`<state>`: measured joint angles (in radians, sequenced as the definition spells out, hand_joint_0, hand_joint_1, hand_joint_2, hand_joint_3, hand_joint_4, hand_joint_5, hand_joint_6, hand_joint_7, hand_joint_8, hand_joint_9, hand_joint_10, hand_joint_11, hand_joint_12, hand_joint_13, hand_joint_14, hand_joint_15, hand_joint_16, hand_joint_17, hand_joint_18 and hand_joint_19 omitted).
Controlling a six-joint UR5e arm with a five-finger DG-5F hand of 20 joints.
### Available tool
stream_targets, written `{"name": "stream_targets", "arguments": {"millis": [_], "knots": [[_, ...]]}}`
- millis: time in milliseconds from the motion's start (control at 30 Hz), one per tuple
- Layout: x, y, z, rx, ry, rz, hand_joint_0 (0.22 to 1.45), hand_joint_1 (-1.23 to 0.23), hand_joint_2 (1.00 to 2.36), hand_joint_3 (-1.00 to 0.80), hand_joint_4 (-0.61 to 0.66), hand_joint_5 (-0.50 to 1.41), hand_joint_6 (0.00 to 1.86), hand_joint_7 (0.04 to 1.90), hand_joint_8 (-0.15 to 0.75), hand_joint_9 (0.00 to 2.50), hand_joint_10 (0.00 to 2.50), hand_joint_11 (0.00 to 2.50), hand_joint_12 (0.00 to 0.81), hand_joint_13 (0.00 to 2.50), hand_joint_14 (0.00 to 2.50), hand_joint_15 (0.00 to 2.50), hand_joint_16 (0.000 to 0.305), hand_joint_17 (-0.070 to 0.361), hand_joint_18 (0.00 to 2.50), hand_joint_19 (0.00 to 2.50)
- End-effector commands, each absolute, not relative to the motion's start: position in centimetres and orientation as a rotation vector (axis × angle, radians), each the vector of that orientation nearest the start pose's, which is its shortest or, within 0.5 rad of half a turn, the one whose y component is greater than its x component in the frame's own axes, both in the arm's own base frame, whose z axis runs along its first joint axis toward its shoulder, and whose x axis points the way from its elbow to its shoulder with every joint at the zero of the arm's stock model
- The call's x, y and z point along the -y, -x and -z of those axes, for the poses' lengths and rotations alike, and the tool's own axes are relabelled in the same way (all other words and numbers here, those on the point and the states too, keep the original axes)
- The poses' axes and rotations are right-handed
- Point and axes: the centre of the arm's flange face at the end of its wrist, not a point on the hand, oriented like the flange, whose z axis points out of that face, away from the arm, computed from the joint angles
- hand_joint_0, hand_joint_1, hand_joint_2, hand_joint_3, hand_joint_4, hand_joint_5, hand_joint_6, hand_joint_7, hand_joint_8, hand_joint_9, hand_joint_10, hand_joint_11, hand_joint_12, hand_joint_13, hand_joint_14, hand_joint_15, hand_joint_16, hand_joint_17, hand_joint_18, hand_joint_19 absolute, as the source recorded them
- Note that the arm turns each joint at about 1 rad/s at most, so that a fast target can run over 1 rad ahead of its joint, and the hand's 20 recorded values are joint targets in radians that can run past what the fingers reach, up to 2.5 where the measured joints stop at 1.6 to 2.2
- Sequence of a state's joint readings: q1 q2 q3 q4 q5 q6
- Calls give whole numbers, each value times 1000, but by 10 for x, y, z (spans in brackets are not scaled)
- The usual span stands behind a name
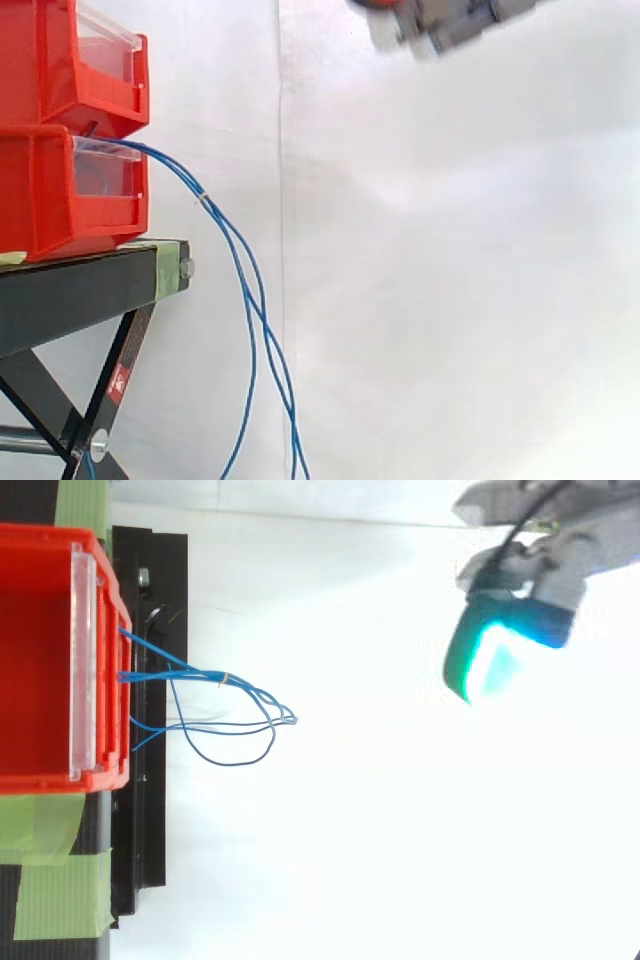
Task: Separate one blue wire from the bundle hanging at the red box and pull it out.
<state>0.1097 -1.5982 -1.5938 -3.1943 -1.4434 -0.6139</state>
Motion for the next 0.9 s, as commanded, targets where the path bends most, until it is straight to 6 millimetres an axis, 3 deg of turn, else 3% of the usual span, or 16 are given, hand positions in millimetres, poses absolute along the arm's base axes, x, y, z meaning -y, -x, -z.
{"name": "stream_targets", "arguments": {"millis": [0,67,233,500,867], "knots": [[87,-509,-479,-1329,-1011,-920,522,-657,1000,-500,321,-151,503,921,317,410,0,0,397,150,2,82,60,134,111,0],[82,-513,-482,-1243,-1095,-1035,524,-651,1000,-500,315,-151,503,916,317,412,1,0,395,153,1,86,59,134,115,0],[78,-515,-483,-1201,-1142,-1108,526,-640,1000,-500,322,-152,503,912,316,414,0,0,395,161,1,89,59,134,119,0],[77,-509,-473,-1315,-1115,-996,528,-634,1000,-500,321,-151,503,904,317,421,0,0,395,166,2,89,59,134,126,0],[78,-507,-473,-1348,-1072,-944,535,-625,1000,-500,314,-154,503,900,318,428,1,0,394,171,1,88,59,132,136,3]]}}
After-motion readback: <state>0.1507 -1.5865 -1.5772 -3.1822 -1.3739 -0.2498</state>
